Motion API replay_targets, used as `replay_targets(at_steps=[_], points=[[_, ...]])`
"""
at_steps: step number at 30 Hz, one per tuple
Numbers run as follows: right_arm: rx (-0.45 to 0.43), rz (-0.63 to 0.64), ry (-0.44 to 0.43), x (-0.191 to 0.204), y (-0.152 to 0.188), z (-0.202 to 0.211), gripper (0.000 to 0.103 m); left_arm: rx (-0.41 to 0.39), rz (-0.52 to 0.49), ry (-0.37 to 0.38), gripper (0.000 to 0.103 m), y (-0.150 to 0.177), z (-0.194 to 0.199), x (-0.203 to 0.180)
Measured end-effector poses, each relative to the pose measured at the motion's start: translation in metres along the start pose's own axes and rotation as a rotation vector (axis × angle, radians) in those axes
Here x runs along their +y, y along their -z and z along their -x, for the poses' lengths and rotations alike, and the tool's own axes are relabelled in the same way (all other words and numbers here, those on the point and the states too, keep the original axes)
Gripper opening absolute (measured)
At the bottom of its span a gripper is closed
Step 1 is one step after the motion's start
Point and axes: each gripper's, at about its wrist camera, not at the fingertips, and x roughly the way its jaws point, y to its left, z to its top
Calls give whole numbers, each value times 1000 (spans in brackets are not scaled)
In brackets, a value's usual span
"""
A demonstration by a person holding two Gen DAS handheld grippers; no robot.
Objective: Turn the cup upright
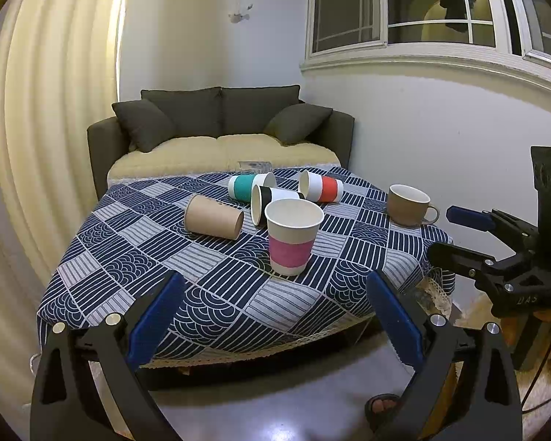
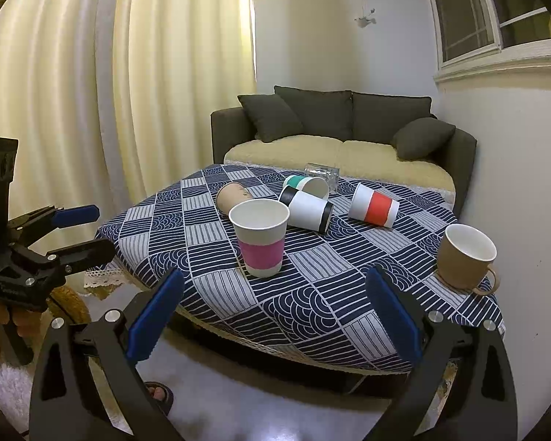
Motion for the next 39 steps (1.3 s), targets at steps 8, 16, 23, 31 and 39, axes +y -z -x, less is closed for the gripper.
replay_targets(at_steps=[8, 16, 23, 31, 39], points=[[-1, 0, -2, -1, 1, 0, 98, -1, -2, 1, 97, 0, -1, 0], [3, 3, 0, 1, 1, 0, 98, 5, -4, 5, 97, 1, -3, -1], [3, 0, 0, 0, 1, 0, 98, 9, -3, 4, 97, 1, -3, -1], [3, -1, -2, 0, 1, 0, 98, 13, -7, 6, 97, 1, -4, -1], [2, -1, -2, 0, 1, 0, 98, 10, -2, 5, 97, 1, -3, 0]])
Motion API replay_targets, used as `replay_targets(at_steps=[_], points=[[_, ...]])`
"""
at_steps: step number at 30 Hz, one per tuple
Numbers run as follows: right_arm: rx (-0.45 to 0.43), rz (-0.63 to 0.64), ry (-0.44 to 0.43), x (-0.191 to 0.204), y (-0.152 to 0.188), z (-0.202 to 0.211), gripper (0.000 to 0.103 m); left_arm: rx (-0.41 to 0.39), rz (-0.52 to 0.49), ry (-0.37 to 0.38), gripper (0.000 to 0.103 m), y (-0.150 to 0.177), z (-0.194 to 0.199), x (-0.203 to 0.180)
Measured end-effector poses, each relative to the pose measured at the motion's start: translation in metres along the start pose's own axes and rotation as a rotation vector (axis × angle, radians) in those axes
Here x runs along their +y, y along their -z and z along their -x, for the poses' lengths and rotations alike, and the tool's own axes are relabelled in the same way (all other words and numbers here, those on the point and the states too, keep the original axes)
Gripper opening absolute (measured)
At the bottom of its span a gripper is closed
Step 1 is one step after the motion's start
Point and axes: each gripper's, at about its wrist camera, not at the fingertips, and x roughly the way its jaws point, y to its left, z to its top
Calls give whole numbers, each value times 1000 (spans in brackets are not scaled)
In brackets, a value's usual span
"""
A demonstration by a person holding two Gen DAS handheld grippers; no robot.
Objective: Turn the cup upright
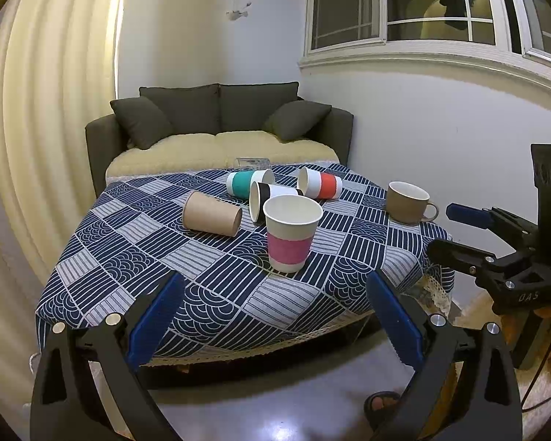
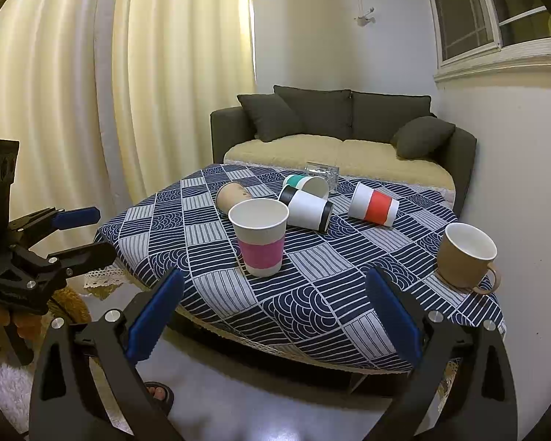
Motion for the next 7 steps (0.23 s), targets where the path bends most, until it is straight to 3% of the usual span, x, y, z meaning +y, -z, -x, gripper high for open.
replay_targets(at_steps=[7], points=[[1, 0, 1, 0, 0, 0, 98, -2, 3, 0, 97, 0, 0, 1]])
